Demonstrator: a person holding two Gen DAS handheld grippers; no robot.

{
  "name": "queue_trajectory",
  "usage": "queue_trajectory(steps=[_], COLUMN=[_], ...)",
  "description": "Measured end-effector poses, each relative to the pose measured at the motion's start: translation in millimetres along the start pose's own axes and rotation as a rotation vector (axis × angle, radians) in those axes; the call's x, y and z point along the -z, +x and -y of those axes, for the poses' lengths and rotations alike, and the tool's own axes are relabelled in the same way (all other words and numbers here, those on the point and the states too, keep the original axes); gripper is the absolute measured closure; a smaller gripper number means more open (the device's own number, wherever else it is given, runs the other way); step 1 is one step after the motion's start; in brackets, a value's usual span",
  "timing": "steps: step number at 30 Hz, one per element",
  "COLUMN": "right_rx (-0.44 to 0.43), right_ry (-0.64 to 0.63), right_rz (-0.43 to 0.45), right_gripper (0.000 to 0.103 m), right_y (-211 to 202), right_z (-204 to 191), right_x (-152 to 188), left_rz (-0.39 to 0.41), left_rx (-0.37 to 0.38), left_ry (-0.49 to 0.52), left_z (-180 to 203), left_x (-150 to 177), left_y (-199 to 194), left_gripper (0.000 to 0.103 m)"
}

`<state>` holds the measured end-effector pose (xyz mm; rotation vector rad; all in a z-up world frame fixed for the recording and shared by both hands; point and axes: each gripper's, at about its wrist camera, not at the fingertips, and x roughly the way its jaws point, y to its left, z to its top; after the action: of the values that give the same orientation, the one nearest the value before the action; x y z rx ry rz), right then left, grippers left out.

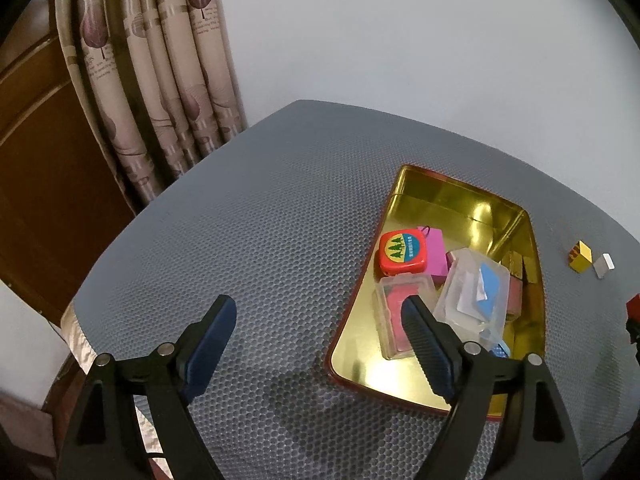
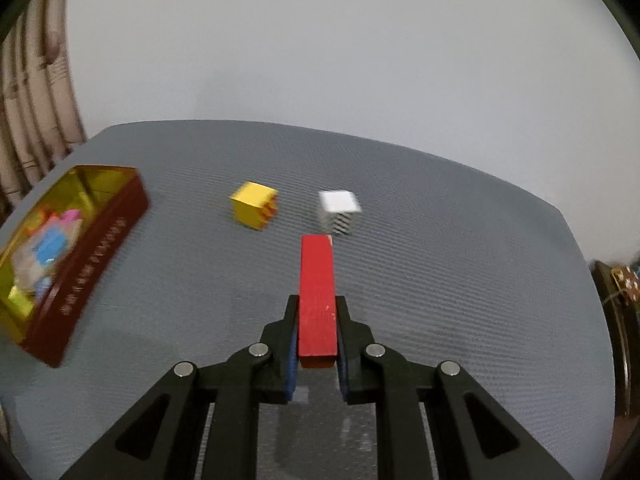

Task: Organize rigid objects
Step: 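Lift the open left gripper away from the gold tin, then carry the red block into the gold tin and open the right gripper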

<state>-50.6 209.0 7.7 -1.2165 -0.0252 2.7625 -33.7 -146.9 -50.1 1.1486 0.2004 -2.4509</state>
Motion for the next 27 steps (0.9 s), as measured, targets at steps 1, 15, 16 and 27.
queue_trajectory(steps=[1,15,16,27], right_rx=[-0.012,-0.176,-0.184,-0.279], right_ry=[-0.007,-0.118,-0.127,-0.196], right_rz=[0.002,0.025,0.028,0.013], right_gripper=[0.088,0.088,0.088,0.088], right_y=[-3,-19,-23,-25], right_z=[-6,-114,-119,-188], right_x=[0,-23,-24,-27], left_rz=[0.0,0.04,0.04,0.033], left_rx=[0.001,-0.037,-0.04,-0.042], left_ry=[0.001,0.027,0.026,-0.013], left_z=[0,5,5,-6], left_x=[0,-4,-5,-7], left_y=[-1,-7,-7,-8], left_gripper=[0.021,0.017,0.017,0.017])
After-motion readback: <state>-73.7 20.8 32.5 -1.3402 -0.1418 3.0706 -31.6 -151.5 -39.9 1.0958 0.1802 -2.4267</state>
